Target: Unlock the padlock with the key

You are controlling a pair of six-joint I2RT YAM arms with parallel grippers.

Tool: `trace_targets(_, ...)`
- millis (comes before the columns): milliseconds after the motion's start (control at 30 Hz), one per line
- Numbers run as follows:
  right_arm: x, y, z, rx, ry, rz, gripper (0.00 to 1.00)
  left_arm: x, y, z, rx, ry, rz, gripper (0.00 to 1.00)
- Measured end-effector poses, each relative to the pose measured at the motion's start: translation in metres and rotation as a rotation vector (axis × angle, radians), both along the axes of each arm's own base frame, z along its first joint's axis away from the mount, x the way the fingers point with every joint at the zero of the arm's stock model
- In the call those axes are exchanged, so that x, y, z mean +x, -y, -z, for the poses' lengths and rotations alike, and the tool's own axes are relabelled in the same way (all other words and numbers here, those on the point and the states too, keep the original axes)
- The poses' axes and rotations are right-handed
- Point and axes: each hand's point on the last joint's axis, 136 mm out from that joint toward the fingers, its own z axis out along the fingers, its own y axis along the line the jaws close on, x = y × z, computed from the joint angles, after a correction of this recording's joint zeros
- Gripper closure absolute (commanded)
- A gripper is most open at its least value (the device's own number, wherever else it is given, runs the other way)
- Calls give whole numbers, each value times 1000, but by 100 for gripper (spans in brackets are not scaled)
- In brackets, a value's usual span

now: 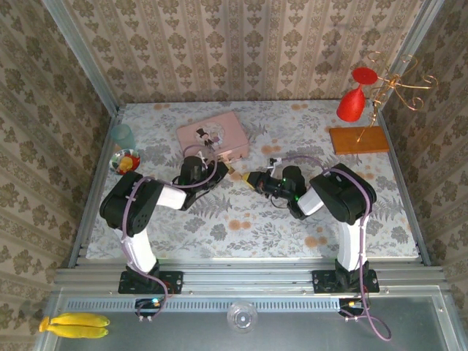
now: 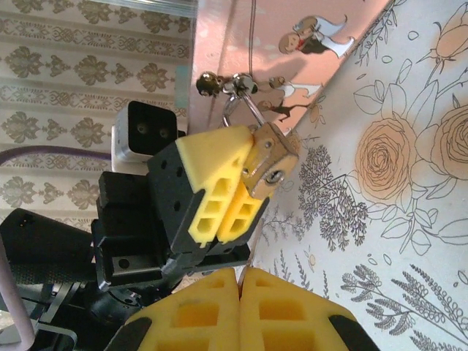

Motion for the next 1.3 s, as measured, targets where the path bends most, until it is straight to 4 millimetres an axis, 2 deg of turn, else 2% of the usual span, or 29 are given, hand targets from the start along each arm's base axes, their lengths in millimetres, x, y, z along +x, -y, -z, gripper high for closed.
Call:
trace_targets(200,7,-4,3,8,-6,-12,100,10,-1,-2,-13,19,-9,100)
trace_targets(500,19,-10,2,29,-11,-19,100,13,-1,-5,-36,26,-12,100)
trace_targets(867,20,-11,5,39,-31,-18,100,19,-1,-18,-132,14,-47,100)
trace_targets(1300,21,-10,0,43,-22,-16,100,20,-1,-23,-172,7,-61,100)
